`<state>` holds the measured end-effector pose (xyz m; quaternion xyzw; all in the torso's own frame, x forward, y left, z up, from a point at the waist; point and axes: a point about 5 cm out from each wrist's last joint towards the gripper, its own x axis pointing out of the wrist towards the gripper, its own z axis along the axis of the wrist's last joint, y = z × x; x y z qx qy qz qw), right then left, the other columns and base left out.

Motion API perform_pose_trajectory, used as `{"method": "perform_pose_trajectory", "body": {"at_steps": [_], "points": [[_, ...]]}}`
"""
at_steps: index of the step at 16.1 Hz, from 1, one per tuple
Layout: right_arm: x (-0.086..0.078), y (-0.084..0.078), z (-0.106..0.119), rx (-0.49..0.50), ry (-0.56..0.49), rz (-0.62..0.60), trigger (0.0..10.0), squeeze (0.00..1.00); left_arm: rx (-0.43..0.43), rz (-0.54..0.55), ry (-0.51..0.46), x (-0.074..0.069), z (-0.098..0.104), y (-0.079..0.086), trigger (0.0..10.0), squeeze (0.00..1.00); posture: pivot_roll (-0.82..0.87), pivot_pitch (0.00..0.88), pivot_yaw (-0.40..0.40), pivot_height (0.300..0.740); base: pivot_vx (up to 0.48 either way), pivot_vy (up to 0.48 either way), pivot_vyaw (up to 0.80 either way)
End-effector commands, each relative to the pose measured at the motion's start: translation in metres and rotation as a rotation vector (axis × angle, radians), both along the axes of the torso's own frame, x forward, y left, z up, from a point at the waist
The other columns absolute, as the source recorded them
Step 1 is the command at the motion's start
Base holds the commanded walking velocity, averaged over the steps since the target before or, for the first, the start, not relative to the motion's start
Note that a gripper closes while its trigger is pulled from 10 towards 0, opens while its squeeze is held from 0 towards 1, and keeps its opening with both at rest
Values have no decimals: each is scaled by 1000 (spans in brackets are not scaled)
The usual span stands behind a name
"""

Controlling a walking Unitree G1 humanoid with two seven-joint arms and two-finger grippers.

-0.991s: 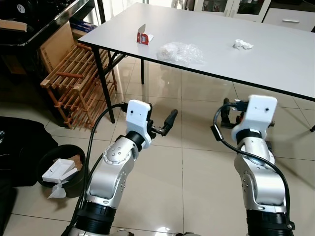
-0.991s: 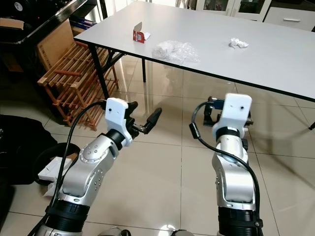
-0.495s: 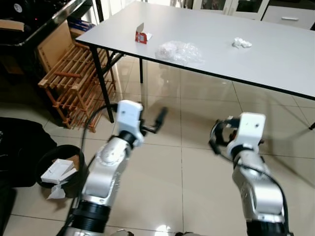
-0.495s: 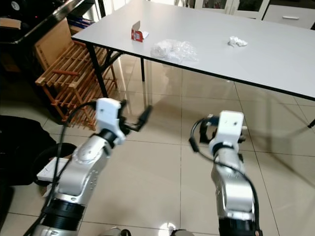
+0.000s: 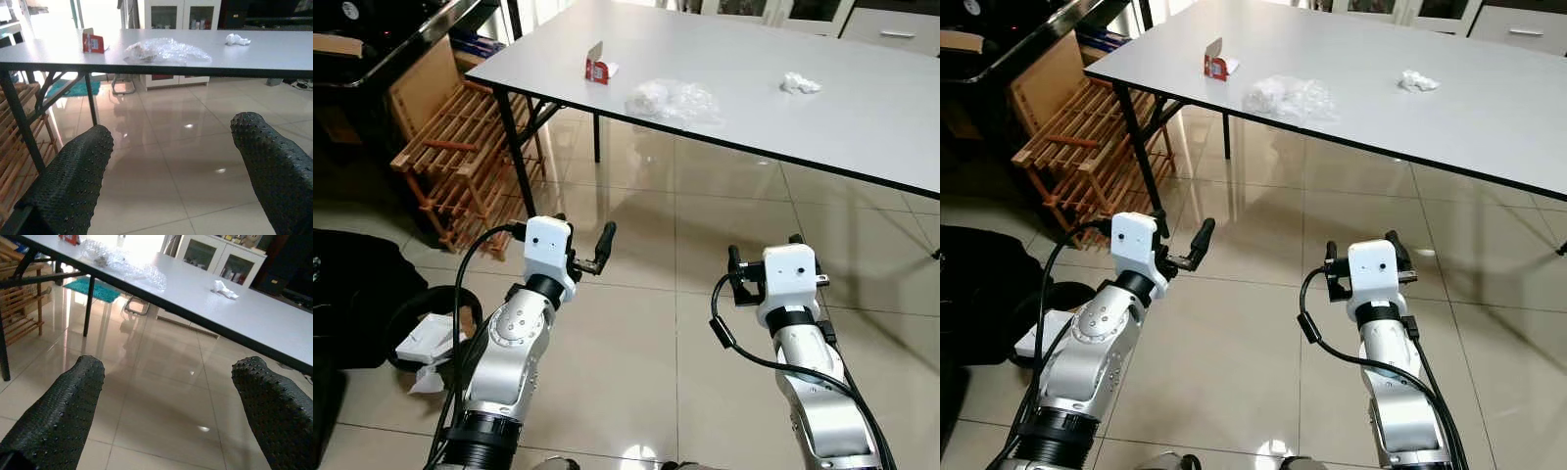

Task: Picking trash to rubbish bin

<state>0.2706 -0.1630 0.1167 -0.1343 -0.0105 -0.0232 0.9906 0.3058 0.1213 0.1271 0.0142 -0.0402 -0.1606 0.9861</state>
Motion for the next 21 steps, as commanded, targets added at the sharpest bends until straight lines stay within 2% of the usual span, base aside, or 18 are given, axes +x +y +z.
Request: {"method": "perform_pose_trajectory", "body": {"at_steps": [1, 4, 7, 11, 21], "points": [[-4, -2, -6, -1, 5, -10, 10000, 0, 7, 2, 9, -2, -5, 0, 10000, 0, -36, 118, 9, 740, 0, 0, 0], [-4, -2, -8, -3, -20, -16, 10000, 0, -11, -35, 7, 0, -3, -5, 10000, 0, -38, 114, 12, 740, 0, 0, 0], [0, -2, 2, -1, -56, -27, 10000, 0, -51, -80, 1, 1, 5, -10, 10000, 0, -39, 109, 15, 740, 92, 0, 0], [5, 0, 8, -4, -87, -22, 10000, 0, -71, -100, -10, 2, 10, -15, 10000, 0, -35, 102, 12, 740, 435, 0, 0], [6, 6, 11, -17, -86, 29, 10000, 0, -66, -102, 2, 1, 8, -16, 10000, 0, -39, 106, 6, 740, 480, 0, 0]]}}
